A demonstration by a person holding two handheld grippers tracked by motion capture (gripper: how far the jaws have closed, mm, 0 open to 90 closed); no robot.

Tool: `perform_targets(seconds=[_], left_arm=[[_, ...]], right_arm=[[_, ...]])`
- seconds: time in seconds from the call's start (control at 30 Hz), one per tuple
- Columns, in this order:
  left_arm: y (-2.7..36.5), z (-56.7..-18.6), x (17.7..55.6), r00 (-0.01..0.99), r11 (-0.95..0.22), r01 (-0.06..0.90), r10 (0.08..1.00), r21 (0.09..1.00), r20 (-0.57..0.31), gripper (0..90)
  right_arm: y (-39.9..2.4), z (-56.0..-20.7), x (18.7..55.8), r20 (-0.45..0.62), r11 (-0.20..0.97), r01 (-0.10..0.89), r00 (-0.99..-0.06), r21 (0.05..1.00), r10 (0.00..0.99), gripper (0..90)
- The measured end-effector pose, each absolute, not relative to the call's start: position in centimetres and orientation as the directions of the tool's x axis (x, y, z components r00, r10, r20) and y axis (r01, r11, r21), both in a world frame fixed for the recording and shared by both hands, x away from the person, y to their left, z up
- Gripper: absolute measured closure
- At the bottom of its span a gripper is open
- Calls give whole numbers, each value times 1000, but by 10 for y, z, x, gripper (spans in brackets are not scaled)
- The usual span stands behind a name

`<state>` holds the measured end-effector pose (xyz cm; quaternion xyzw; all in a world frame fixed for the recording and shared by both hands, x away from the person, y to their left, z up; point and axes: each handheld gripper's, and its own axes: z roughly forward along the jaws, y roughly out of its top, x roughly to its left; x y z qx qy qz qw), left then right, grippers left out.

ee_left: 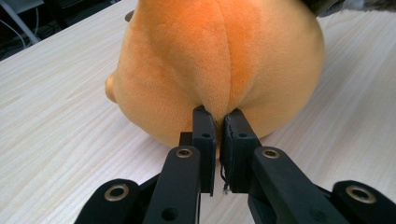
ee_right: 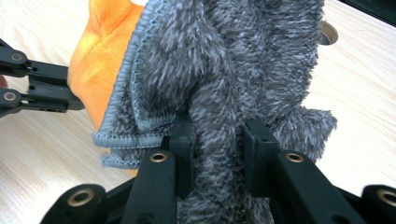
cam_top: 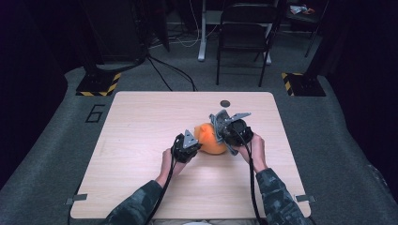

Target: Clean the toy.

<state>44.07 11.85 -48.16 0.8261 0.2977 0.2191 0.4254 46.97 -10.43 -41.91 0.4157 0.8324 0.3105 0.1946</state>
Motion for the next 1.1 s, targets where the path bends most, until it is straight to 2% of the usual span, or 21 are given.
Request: perform_targets(seconds=[0.13,0.27,0.37,0.47,0.77,0.9,1.1], left_arm=[[123,-472,438,737,-449,315,670,836,82,849],[128,-467,439,743,-401,353,669,845,6,848],[126,-471,440,737,-400,355,676,845,10,847],[126,-471,440,736,-396,357,677,846,6,845],[119,-471,437,729,-398,335,684,854,32,840],[118,-471,437,731,-421,332,681,844,52,840],[119,-474,439,730,-416,338,682,844,44,840]], right_arm=[[-105,-415,468,-59,466,575,-586,672,808,694],[-106,-411,467,-59,463,576,-582,674,811,694],[-105,-414,468,-29,442,606,-568,662,823,694],[-106,-413,469,-35,440,593,-570,674,821,694],[-87,-396,451,-18,433,508,-633,745,774,692],[-78,-402,450,-61,478,493,-647,727,760,691],[-86,-412,458,-38,474,522,-643,709,765,689]])
